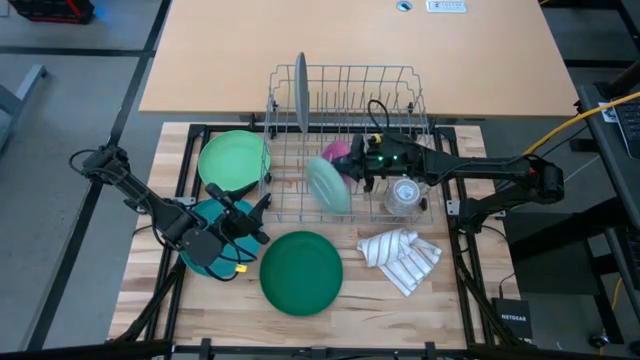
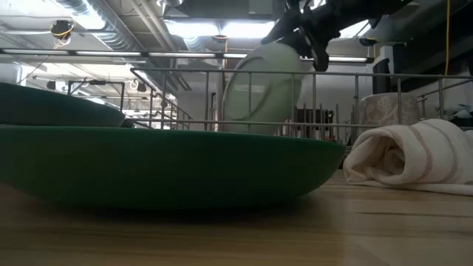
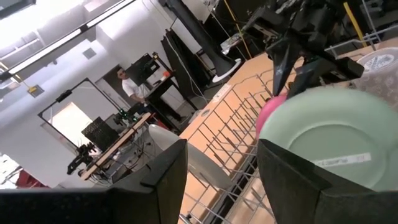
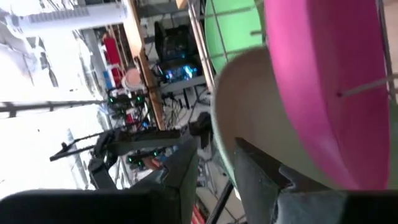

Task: Sort dishes
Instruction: Put the light green plate in the dish rack

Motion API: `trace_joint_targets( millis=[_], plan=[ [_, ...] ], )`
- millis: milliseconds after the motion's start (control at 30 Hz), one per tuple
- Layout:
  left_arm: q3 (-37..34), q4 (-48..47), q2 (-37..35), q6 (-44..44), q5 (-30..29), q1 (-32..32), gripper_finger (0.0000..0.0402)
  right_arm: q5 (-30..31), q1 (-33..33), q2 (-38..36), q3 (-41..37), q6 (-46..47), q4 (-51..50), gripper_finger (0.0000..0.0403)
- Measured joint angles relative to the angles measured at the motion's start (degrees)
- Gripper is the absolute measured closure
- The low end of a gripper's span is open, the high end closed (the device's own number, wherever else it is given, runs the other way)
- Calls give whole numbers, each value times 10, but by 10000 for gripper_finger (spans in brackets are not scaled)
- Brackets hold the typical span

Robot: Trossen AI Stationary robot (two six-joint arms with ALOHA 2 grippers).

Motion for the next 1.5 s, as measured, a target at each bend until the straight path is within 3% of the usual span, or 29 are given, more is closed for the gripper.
trace_joint_targets(
  millis=[233,533,933,1100,1267,1367,1500],
  plan=[
    [0,0,0,-12,0,0,219,28,0,0,0,-2,1,297],
    [0,-19,0,-28,0,0,219,-59,1,0,0,-94,1,297],
    [0,-61,0,-72,0,0,219,-105,1,-44,2,-168,62,297],
    [0,-59,0,-88,0,0,219,-103,0,-102,48,-234,-57,297],
    [0,-59,0,-104,20,3,219,-60,1,-135,133,-295,-296,297],
    [0,-59,0,-111,55,12,219,-37,1,-133,164,-273,-435,297],
    [0,-59,0,-117,91,29,219,-45,1,-118,164,-211,-516,297]
  ],
)
